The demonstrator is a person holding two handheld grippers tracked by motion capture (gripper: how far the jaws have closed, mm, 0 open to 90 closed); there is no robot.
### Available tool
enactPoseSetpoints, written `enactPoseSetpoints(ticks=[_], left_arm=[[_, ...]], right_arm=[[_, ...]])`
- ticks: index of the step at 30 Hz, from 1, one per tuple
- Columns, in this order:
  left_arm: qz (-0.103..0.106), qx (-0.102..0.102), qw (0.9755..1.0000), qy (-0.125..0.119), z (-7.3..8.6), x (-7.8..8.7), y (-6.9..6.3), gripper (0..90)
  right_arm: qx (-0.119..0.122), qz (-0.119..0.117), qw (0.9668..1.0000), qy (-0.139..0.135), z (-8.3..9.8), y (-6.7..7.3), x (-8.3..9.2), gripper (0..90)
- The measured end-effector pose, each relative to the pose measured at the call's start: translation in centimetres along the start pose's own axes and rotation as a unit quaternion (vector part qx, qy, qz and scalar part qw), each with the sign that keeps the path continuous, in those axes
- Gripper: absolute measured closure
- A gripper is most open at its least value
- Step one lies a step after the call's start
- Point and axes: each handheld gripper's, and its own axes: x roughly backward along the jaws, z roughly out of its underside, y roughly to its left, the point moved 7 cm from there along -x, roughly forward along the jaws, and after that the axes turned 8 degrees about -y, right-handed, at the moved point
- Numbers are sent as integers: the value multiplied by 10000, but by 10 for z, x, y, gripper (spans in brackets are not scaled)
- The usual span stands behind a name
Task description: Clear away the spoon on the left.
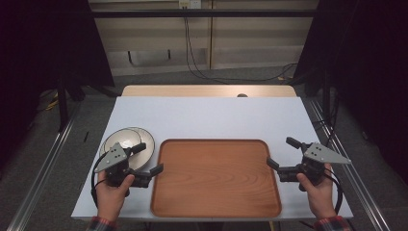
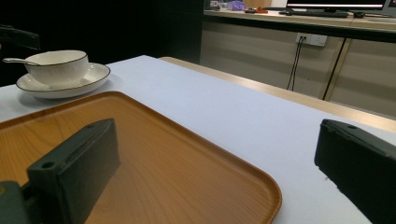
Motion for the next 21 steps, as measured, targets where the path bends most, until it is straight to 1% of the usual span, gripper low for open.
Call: enactPoseSetpoints(ticks=[2,3,4,7,8,9,10,12,14,15,16,17,18,19,20,21], left_arm=[[-20,14,10000,31,1,0,1,13],[-21,1,10000,46,1,1,1,14],[-15,-20,10000,61,1,2,1,14],[-21,-19,10000,60,1,3,1,13],[-41,45,10000,30,1,3,0,13],[4,63,10000,40,1,3,0,13],[-28,21,9999,105,2,3,2,13],[-61,93,9999,130,2,2,1,14],[-84,119,9997,178,3,2,1,13],[-109,134,9997,165,3,1,1,13],[-107,67,9997,206,3,2,1,14],[-86,74,9997,211,3,2,0,14],[-110,49,9997,202,3,2,0,10],[-18,38,9998,181,3,2,-1,9],[-114,10,9997,230,3,2,-1,8],[-123,-4,9996,239,3,2,-1,7]], right_arm=[[-18,-6,10000,-3,0,0,-1,0],[10,-34,10000,10,0,0,-1,0],[6,-5,10000,13,0,-1,-1,0],[-27,-35,10000,28,1,-1,-3,0],[-33,-34,10000,31,1,0,-3,0],[-30,-48,10000,47,2,0,-4,0],[-12,-63,10000,52,2,0,-4,0],[-26,-76,9999,71,3,1,-5,0],[-13,-79,9999,66,3,1,-5,1],[-16,-83,9999,66,3,1,-5,1],[-14,-100,9999,65,3,1,-5,1],[-3,-84,9999,69,3,0,-5,1],[-33,-81,9999,84,3,0,-5,1],[-42,-88,9999,58,3,0,-6,1],[-38,-84,9999,55,2,0,-6,1],[-40,-81,9999,58,3,0,-6,1]])
